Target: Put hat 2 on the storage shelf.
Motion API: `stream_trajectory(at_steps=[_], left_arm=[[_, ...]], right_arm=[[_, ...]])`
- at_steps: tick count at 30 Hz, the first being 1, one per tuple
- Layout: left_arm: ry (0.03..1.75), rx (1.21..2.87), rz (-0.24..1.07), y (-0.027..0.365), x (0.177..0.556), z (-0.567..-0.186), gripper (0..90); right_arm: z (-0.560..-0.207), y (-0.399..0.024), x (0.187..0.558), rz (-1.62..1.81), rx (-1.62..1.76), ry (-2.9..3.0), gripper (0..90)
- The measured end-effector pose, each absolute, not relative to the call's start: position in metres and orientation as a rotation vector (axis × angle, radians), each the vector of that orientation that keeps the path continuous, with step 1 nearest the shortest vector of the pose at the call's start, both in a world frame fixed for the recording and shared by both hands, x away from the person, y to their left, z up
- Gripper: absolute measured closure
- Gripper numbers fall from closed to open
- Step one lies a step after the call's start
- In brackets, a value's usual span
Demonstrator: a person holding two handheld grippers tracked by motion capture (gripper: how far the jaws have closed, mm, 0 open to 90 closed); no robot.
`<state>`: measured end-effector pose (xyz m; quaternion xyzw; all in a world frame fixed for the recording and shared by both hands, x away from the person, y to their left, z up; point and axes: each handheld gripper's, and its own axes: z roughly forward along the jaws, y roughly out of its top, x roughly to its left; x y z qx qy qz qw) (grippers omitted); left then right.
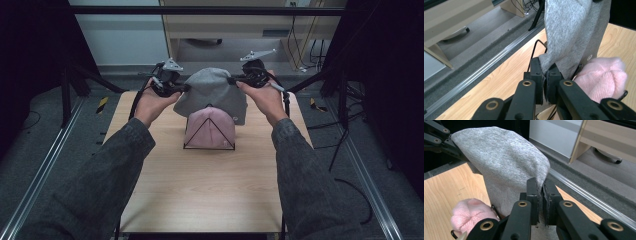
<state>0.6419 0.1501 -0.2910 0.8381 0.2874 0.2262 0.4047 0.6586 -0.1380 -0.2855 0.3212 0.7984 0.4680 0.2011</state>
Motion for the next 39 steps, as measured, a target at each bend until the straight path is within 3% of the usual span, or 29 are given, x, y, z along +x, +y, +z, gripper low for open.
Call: stream_trajectory(at_steps=[39], left_arm=[[0.748, 2.145, 0.535, 0.156, 0.639, -0.32, 87.1]], right_arm=[[-0.316, -0.13, 0.655, 1.274, 0.921, 2.281, 85.0]])
